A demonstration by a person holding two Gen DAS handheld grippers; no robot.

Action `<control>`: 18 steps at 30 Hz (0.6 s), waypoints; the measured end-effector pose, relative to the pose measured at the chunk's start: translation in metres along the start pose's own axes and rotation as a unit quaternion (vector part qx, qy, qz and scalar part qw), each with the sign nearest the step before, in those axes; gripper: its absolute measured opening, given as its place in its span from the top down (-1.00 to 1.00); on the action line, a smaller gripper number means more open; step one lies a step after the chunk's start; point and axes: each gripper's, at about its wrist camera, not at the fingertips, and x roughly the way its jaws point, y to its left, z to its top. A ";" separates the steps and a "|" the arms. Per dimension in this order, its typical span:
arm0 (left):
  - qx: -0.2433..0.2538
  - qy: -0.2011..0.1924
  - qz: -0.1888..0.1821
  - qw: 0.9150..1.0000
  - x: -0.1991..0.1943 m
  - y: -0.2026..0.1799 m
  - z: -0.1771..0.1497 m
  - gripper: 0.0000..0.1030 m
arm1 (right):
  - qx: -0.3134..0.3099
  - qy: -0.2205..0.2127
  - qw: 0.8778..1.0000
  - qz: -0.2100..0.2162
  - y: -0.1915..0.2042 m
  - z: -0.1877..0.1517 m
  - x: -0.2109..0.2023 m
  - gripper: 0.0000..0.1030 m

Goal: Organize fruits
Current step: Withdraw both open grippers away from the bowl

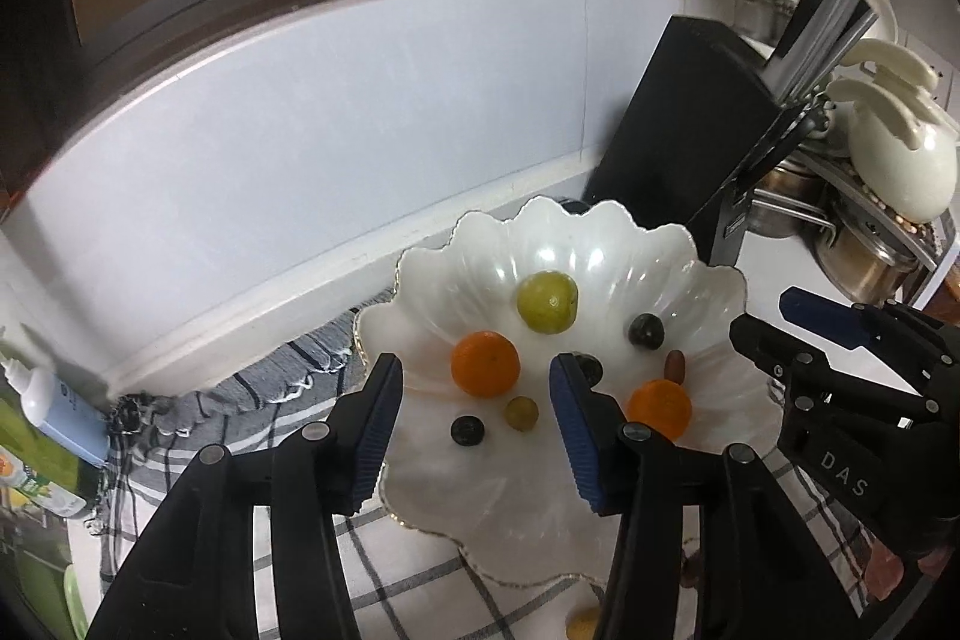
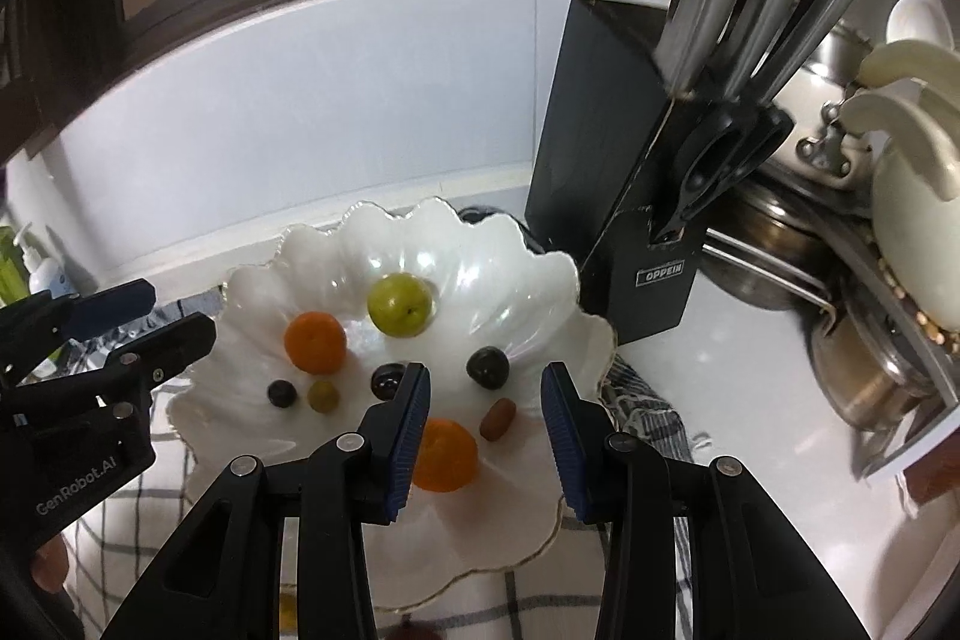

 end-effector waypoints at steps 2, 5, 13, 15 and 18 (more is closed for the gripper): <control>0.000 -0.006 -0.001 1.000 -0.007 0.001 -0.002 0.02 | 0.001 -0.009 1.000 0.000 0.003 -0.001 -0.009 0.22; 0.001 -0.020 0.001 1.000 -0.019 0.002 -0.004 0.01 | 0.003 -0.021 1.000 0.003 0.005 -0.003 -0.021 0.22; 0.000 -0.046 -0.005 0.999 -0.049 0.006 -0.015 -0.03 | 0.005 -0.048 0.999 0.006 0.015 -0.013 -0.052 0.22; 0.000 -0.053 -0.008 0.999 -0.058 0.006 -0.018 -0.06 | 0.005 -0.056 0.998 0.006 0.017 -0.016 -0.062 0.22; 0.000 -0.063 -0.011 0.998 -0.070 0.007 -0.022 -0.08 | 0.002 -0.068 0.998 0.002 0.020 -0.020 -0.074 0.22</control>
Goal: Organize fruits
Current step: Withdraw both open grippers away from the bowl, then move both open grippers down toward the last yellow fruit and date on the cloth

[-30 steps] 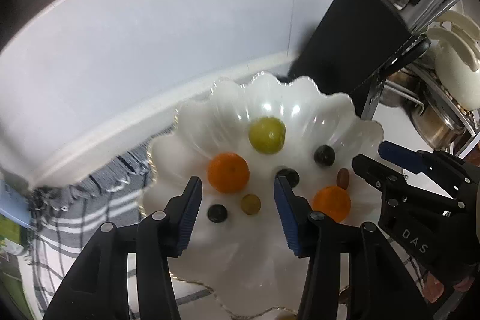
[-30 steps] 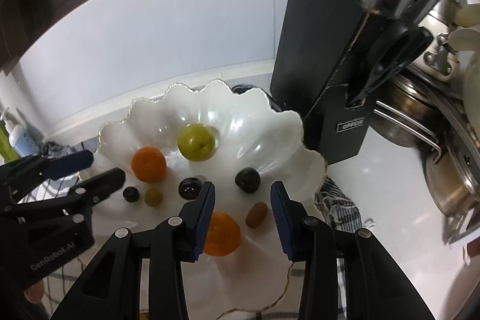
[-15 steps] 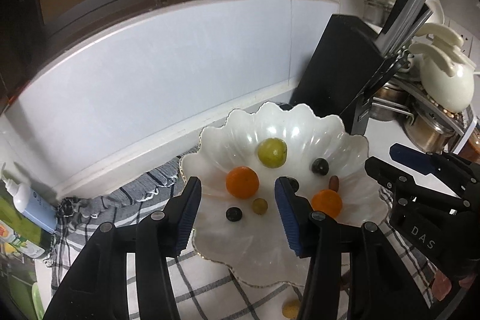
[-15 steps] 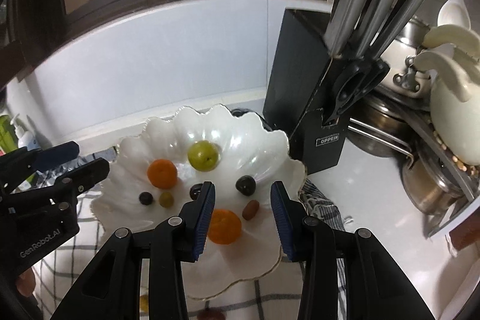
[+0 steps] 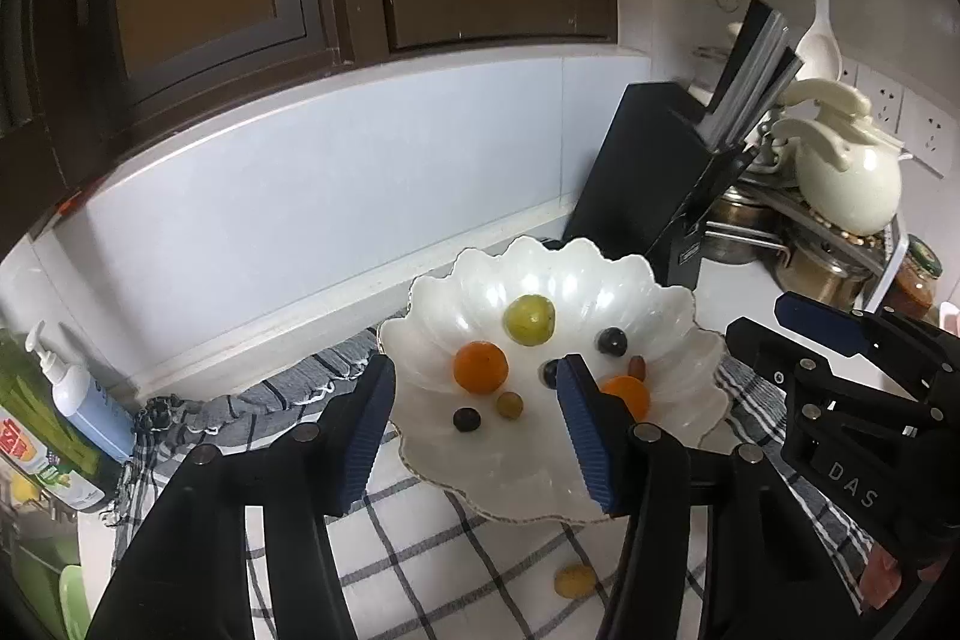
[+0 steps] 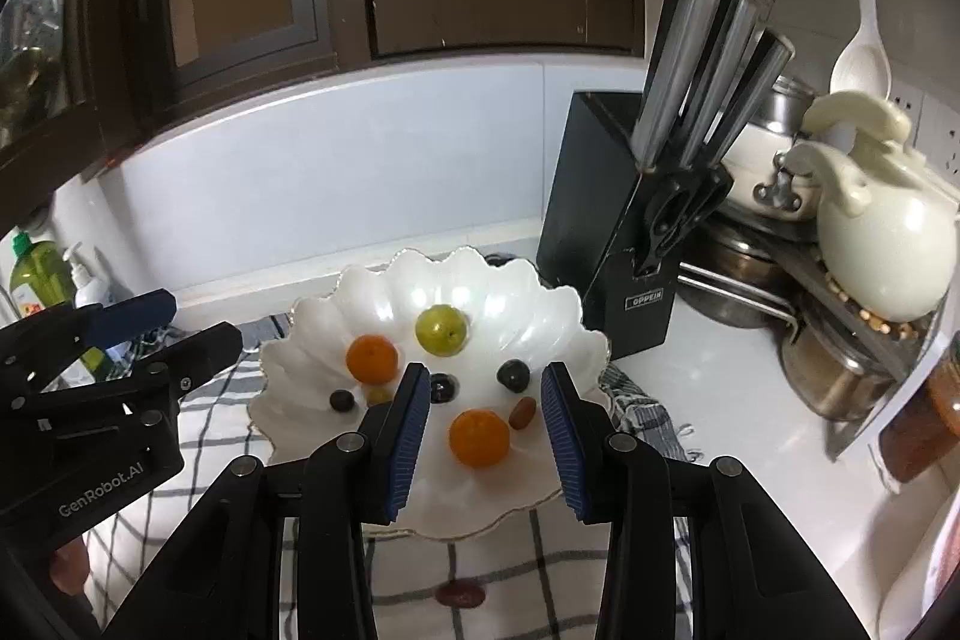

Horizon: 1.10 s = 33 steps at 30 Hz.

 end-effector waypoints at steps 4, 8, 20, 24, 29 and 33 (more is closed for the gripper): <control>0.001 -0.013 -0.001 1.000 -0.014 -0.001 -0.003 -0.09 | -0.002 -0.013 1.000 -0.003 0.004 -0.004 -0.017 0.22; 0.002 -0.027 -0.005 1.000 -0.030 -0.001 -0.008 -0.13 | 0.003 -0.020 1.000 0.000 0.005 -0.009 -0.029 0.22; 0.003 -0.049 -0.009 0.999 -0.061 -0.002 -0.030 -0.32 | 0.008 -0.034 0.999 -0.007 0.010 -0.029 -0.059 0.01; 0.005 -0.045 -0.019 0.999 -0.063 -0.003 -0.038 -0.32 | 0.009 -0.032 0.999 -0.008 0.009 -0.035 -0.063 0.01; 0.011 -0.044 -0.022 0.999 -0.068 -0.007 -0.051 -0.32 | 0.005 -0.025 1.000 -0.011 0.008 -0.049 -0.065 0.01; 0.019 -0.043 -0.021 0.999 -0.070 -0.011 -0.060 -0.32 | 0.006 -0.014 1.000 -0.008 0.005 -0.061 -0.063 0.01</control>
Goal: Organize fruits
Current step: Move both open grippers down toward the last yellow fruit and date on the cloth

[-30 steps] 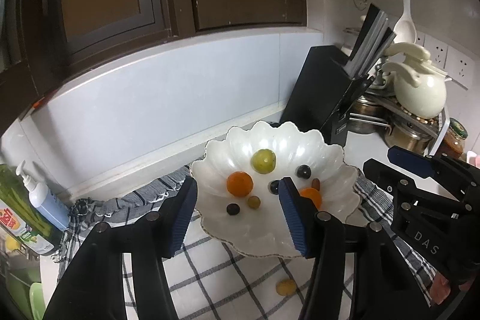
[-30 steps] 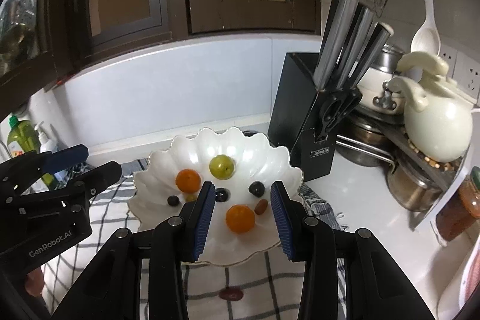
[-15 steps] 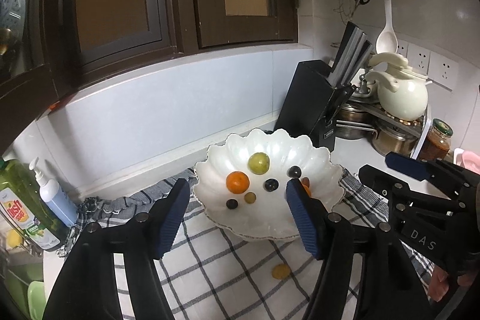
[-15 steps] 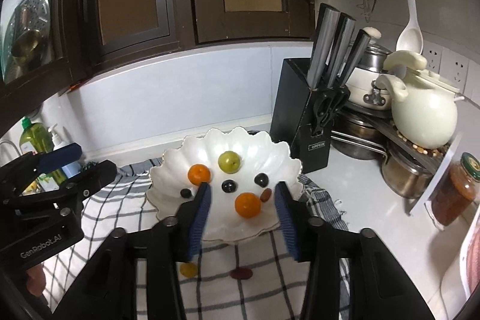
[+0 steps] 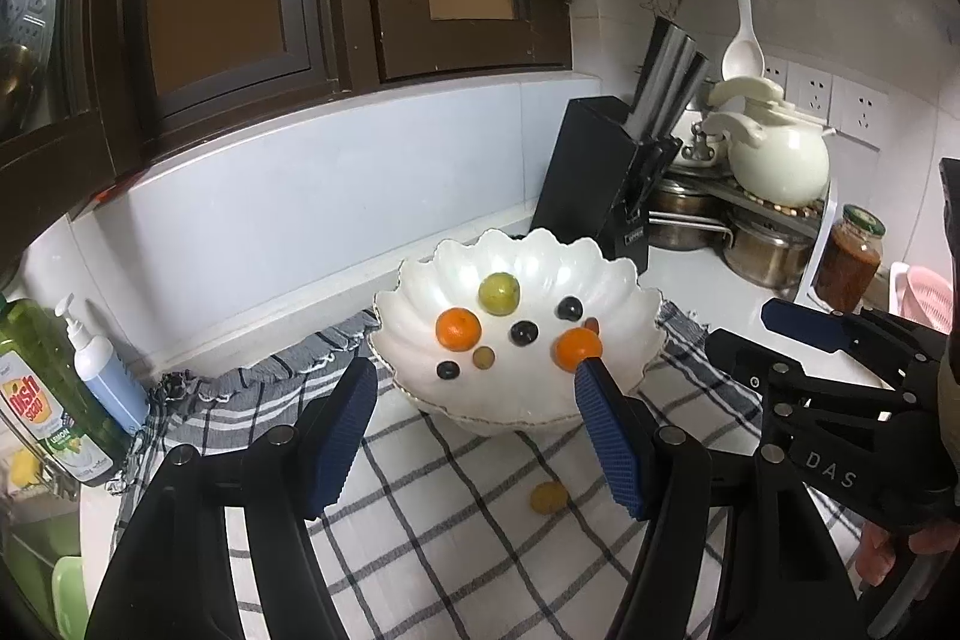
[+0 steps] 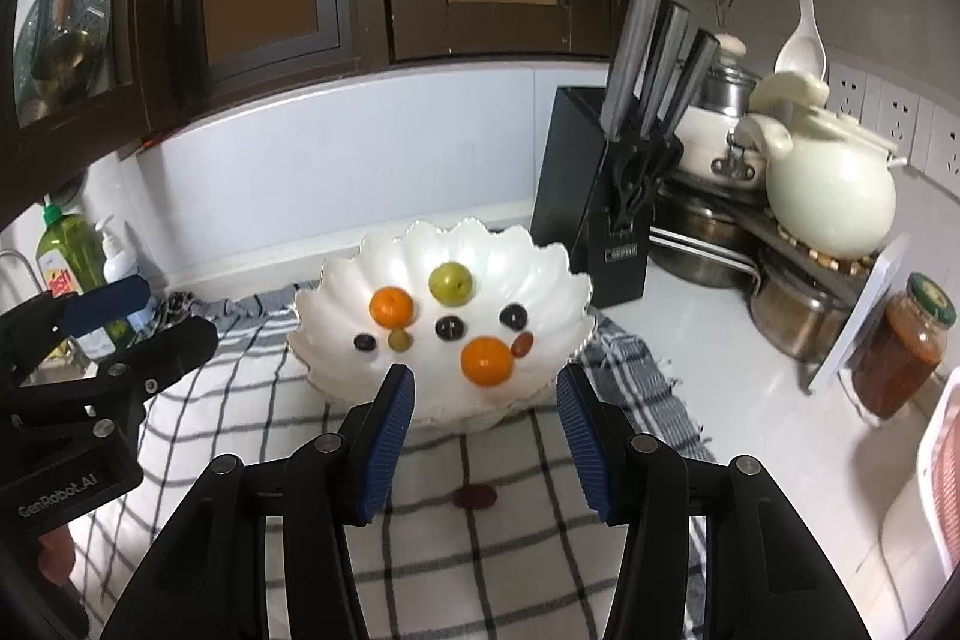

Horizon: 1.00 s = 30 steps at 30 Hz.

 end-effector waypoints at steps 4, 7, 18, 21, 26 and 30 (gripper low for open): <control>0.009 0.006 -0.003 1.000 0.000 -0.004 -0.009 -0.32 | -0.004 0.007 1.000 0.001 -0.001 -0.011 0.002 0.01; 0.013 0.015 -0.006 1.000 0.002 -0.006 -0.017 -0.32 | -0.006 0.011 1.000 0.001 -0.002 -0.018 0.003 0.01; 0.016 0.055 -0.020 0.998 0.023 -0.008 -0.050 -0.32 | -0.016 0.042 0.999 0.008 -0.001 -0.042 0.017 0.01; 0.018 0.067 -0.031 0.997 0.033 -0.009 -0.058 -0.32 | -0.021 0.054 0.998 0.010 0.002 -0.048 0.027 0.02; 0.030 0.082 -0.031 0.996 0.050 -0.013 -0.068 -0.32 | -0.023 0.078 0.996 0.021 0.003 -0.055 0.044 0.01; 0.032 0.094 -0.044 0.994 0.064 -0.015 -0.075 -0.31 | -0.020 0.097 0.995 0.023 0.002 -0.059 0.061 0.02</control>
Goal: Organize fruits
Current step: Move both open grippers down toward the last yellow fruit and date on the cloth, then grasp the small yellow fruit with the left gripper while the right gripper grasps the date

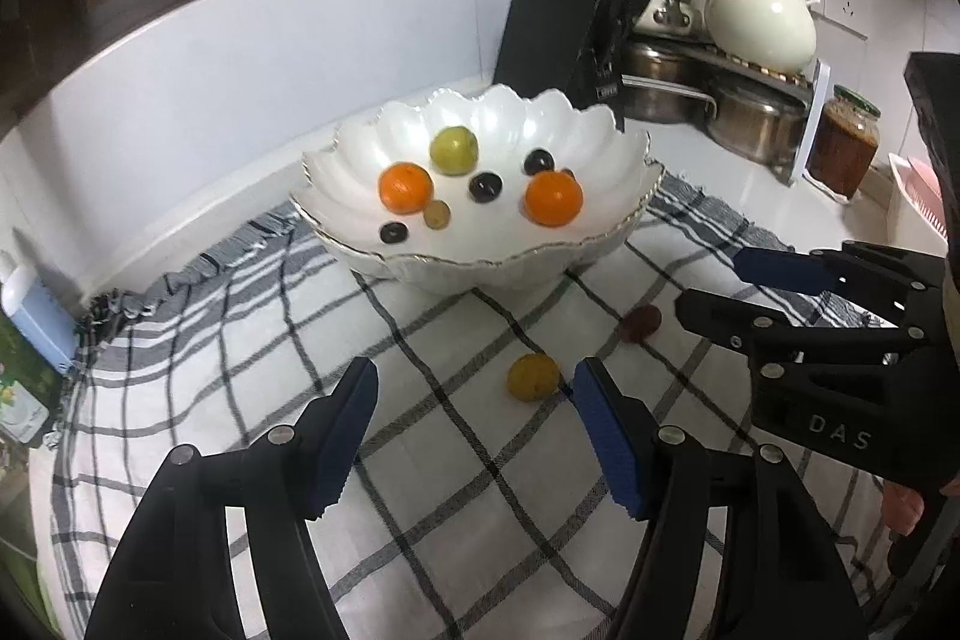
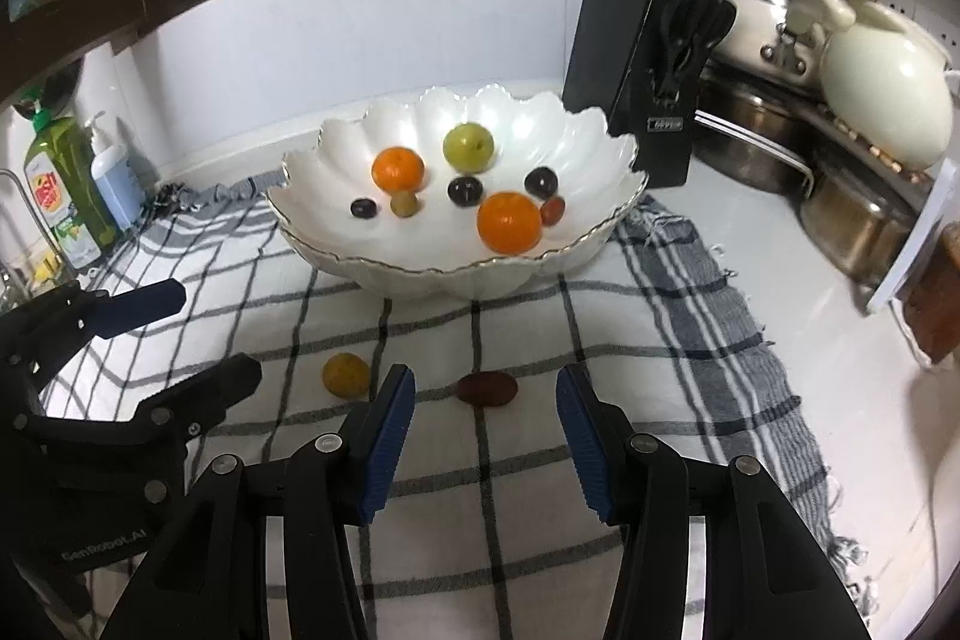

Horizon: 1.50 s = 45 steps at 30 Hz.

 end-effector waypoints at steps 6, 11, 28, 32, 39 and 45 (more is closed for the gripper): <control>0.014 0.017 -0.017 1.000 0.020 -0.006 0.000 -0.27 | 0.005 0.029 1.000 0.009 -0.002 -0.003 0.023 0.03; 0.020 0.035 -0.028 0.999 0.036 -0.007 0.000 -0.15 | 0.009 0.051 0.999 0.017 -0.006 -0.006 0.040 0.04; 0.019 0.070 -0.053 0.996 0.072 -0.010 0.001 0.02 | 0.007 0.086 0.996 0.025 -0.008 -0.003 0.070 0.21; 0.016 0.076 -0.058 0.995 0.075 -0.011 0.001 0.30 | 0.007 0.085 0.996 0.029 -0.008 -0.003 0.070 0.37; 0.005 0.074 -0.060 0.995 0.071 -0.010 0.000 0.45 | 0.019 0.079 0.996 0.032 -0.010 -0.005 0.064 0.41; -0.010 0.062 -0.061 0.996 0.058 -0.006 -0.001 0.46 | 0.020 0.064 0.997 0.027 -0.010 -0.007 0.050 0.41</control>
